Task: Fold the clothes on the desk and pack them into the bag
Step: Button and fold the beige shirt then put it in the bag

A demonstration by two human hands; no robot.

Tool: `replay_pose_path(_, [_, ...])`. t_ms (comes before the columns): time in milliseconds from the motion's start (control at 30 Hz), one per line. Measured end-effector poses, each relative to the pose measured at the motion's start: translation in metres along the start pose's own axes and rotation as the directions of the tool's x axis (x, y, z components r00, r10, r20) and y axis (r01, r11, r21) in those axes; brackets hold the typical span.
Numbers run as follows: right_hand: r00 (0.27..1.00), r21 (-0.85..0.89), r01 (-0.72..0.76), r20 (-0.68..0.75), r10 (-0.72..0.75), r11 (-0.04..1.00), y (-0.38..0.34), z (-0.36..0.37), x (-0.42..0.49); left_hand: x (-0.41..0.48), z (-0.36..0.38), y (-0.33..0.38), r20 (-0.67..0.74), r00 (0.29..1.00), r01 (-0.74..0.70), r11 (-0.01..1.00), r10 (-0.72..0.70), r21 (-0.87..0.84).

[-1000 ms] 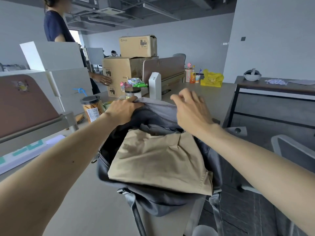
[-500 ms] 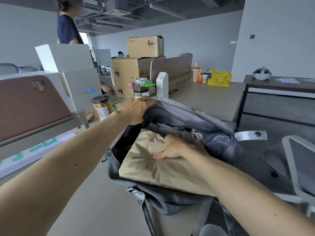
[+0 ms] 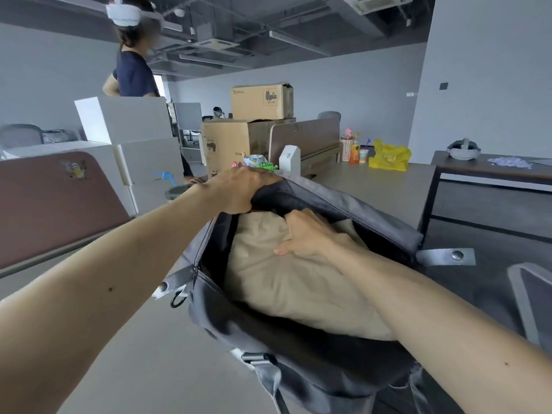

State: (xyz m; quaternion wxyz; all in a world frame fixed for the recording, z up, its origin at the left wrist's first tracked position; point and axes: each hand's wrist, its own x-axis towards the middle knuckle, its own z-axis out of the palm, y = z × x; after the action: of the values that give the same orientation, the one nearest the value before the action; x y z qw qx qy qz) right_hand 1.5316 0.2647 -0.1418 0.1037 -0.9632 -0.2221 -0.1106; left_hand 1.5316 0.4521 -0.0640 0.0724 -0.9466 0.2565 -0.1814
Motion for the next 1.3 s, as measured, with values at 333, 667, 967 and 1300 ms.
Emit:
replay_pose_path(333, [0.987,-0.145,-0.083,0.125,0.102,0.986,0.011,0.069,-0.013,-0.008,0.017,-0.009,0.11,0.994,0.028,0.995,-0.018,-0.096])
replay_pose_path(667, [0.935,-0.017,-0.084,0.343,0.084,0.996,0.003,0.092,-0.052,-0.031,0.026,-0.035,0.006,0.992,0.128,0.991,-0.127,-0.026])
replay_pose_path(967, [0.937,-0.08,-0.082,0.334,0.104,0.993,-0.023,0.103,-0.028,-0.074,0.038,-0.018,0.17,0.974,0.162,0.985,-0.152,-0.05])
replay_pose_path(1300, [0.907,-0.038,0.056,0.42,-0.035,0.998,-0.015,0.065,-0.092,-0.097,0.042,0.039,0.261,0.96,0.134,0.983,-0.099,-0.122])
